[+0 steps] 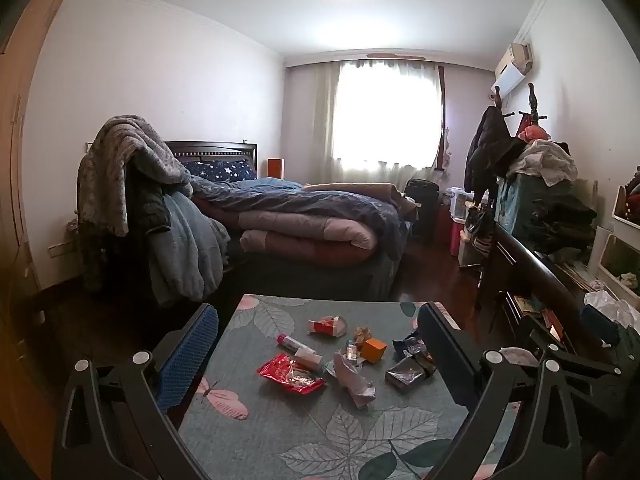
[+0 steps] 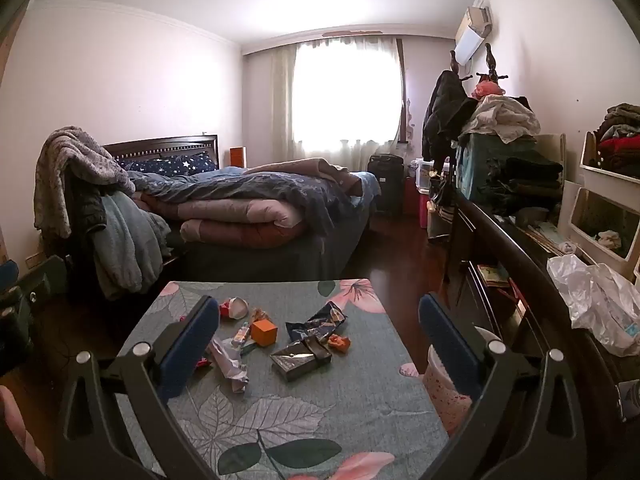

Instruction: Collect trash

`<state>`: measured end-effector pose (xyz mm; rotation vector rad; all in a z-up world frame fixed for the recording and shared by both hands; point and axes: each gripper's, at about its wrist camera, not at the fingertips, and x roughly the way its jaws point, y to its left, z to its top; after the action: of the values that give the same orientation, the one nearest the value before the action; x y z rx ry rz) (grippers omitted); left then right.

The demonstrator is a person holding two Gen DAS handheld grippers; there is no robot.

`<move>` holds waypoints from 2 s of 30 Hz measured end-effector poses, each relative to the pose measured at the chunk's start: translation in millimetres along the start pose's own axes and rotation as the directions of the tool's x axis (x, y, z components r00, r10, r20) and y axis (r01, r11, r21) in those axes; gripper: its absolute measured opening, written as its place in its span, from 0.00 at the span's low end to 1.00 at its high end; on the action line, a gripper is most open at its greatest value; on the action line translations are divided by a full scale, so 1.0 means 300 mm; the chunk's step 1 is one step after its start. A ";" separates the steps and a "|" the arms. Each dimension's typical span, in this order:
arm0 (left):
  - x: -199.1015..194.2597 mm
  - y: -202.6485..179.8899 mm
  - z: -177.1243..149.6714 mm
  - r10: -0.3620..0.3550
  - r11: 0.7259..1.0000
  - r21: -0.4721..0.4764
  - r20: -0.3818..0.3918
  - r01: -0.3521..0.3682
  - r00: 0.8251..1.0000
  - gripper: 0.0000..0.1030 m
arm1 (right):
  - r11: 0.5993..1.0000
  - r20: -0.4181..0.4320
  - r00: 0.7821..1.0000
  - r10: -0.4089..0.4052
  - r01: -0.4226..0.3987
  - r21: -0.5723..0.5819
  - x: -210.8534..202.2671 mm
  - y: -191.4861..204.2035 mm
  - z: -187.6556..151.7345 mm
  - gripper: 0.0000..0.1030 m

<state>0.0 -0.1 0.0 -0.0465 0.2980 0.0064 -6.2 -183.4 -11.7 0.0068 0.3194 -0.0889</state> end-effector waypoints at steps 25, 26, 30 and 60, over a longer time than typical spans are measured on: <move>-0.001 -0.001 0.000 0.005 1.000 0.005 0.002 -0.005 1.000 0.97 | 1.000 -0.004 1.000 0.009 -0.009 0.001 -0.017 0.008 -0.015 0.97; -0.001 -0.001 0.000 0.006 1.000 0.006 0.003 -0.006 1.000 0.97 | 1.000 -0.003 1.000 0.008 -0.008 0.001 -0.019 0.010 -0.014 0.97; -0.002 0.000 0.000 0.003 1.000 0.005 0.002 -0.003 1.000 0.97 | 1.000 0.004 1.000 0.004 -0.004 0.004 -0.028 -0.002 -0.005 0.97; -0.006 0.061 -0.004 0.003 1.000 -0.010 0.016 -0.003 1.000 0.97 | 1.000 0.051 0.999 -0.014 0.014 -0.002 -0.066 -0.022 0.001 0.97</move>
<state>-2.4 18.1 -1.2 -0.0564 0.2819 0.0112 -25.4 -188.4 -5.0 0.0001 0.2682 -0.1026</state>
